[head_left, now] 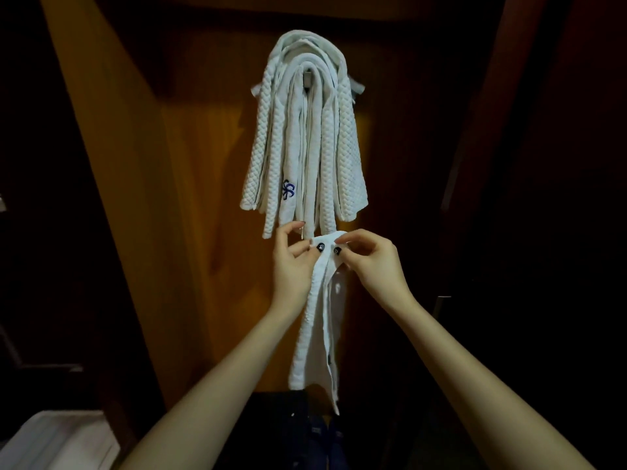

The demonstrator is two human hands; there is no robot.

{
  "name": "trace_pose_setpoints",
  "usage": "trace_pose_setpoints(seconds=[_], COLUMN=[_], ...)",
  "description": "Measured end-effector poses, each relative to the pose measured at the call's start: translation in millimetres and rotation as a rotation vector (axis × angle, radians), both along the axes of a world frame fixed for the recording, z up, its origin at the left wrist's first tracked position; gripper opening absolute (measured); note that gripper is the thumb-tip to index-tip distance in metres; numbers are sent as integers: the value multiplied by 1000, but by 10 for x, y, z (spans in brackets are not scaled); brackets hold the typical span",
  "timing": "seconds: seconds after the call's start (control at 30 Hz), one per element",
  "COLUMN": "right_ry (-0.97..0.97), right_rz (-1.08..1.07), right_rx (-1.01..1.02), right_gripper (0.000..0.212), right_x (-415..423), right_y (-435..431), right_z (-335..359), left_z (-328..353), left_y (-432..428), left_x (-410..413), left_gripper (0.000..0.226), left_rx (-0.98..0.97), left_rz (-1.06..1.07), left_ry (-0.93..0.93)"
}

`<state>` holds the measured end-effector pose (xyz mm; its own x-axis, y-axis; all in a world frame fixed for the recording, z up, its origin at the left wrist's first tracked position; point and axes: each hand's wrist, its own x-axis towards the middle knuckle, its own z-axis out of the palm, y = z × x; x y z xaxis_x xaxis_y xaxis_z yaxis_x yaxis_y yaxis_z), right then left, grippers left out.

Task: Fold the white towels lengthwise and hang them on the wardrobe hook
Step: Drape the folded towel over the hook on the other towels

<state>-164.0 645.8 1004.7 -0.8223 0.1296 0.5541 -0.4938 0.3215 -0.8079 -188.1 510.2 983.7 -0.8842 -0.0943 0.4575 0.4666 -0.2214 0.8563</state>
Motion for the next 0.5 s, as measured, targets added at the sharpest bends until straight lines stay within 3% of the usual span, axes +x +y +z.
trace_pose_setpoints(seconds=[0.17,0.27,0.5], right_ry=[-21,30,161], right_rz=[140,210,106], right_rx=[30,23,191], right_gripper=[12,25,22], right_x=[64,117,199], right_y=[47,92,98], right_z=[58,53,101], left_z=[35,55,65], left_y=[-42,-97,-155], left_x=[40,19,51], left_gripper=[42,38,32], left_rx=[-46,-15,-1], left_rz=[-59,-156,-373], left_ry=[43,44,14])
